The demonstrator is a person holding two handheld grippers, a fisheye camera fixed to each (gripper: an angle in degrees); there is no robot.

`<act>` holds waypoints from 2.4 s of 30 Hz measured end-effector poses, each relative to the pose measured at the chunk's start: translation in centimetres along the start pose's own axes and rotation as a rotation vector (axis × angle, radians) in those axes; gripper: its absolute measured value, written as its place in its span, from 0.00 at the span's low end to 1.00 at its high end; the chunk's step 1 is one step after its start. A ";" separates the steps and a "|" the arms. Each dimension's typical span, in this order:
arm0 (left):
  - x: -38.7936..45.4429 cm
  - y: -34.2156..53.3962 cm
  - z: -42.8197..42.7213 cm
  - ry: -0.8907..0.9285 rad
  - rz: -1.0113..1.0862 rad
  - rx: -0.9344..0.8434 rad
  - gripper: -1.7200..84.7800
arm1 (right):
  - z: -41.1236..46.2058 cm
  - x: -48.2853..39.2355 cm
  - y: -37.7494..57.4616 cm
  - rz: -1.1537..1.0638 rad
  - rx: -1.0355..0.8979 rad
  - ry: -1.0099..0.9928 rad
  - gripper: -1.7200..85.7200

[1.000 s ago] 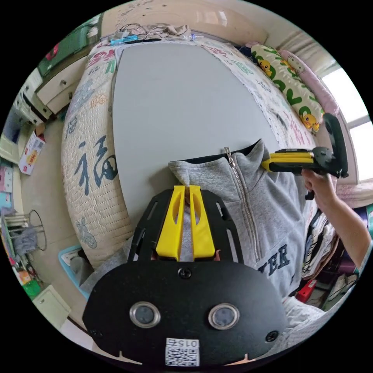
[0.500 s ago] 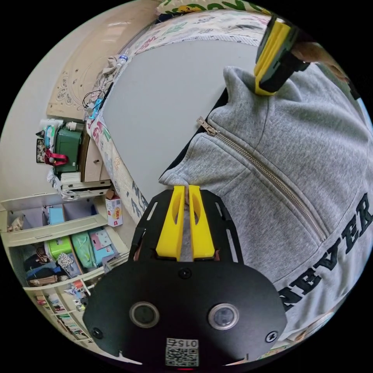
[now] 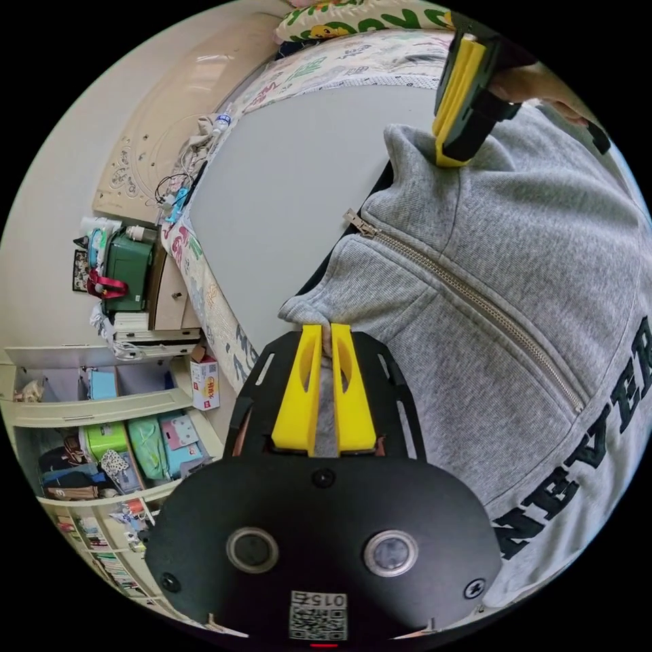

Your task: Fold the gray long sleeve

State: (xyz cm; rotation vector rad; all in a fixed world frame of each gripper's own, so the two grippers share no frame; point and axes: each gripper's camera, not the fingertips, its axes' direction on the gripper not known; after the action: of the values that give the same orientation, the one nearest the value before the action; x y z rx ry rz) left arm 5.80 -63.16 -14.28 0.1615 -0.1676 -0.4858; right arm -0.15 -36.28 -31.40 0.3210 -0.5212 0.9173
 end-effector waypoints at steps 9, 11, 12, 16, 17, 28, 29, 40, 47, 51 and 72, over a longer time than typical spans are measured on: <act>1.9 8.4 -9.0 -0.100 0.133 0.126 0.09 | 9.0 -5.6 11.8 -0.641 0.130 0.624 0.12; 2.3 12.9 -11.6 -0.130 0.175 0.140 0.09 | 10.5 -4.9 16.7 -0.746 0.094 0.646 0.13; 2.6 16.3 -13.0 -0.157 0.214 0.132 0.10 | 11.7 -4.0 20.1 -0.813 0.039 0.654 0.13; 2.6 29.5 -15.7 -0.225 0.403 0.037 0.12 | 15.8 1.9 31.6 -0.995 -0.202 0.809 0.14; 2.3 31.3 -15.8 -0.232 0.427 0.012 0.12 | 16.3 2.9 33.0 -1.014 -0.240 0.832 0.14; -5.5 51.2 -14.0 -0.410 0.653 -0.348 0.17 | 27.7 16.4 43.9 -1.082 -0.444 1.166 0.14; -6.0 51.5 -13.9 -0.418 0.648 -0.354 0.17 | 28.4 16.8 43.9 -1.064 -0.452 1.179 0.13; -12.2 56.8 -16.6 -0.424 0.605 -0.428 0.11 | 35.7 21.4 45.1 -0.951 -0.421 1.144 0.08; -14.9 58.7 -21.0 -0.424 0.514 -0.470 0.05 | 37.4 23.2 45.5 -0.906 -0.413 1.089 0.03; -17.1 60.9 -23.3 -0.387 0.476 -0.504 0.04 | 37.5 24.6 46.2 -0.894 -0.429 1.030 0.02; -30.0 63.4 -28.6 -0.238 0.720 -0.458 0.03 | 31.7 32.7 40.8 -0.737 -0.551 0.814 0.05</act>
State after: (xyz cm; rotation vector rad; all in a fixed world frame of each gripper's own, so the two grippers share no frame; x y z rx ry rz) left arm 13.81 9.62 -33.48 -0.4012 -0.3245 0.1848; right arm -26.37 -6.14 14.88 -0.3550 0.1266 0.1119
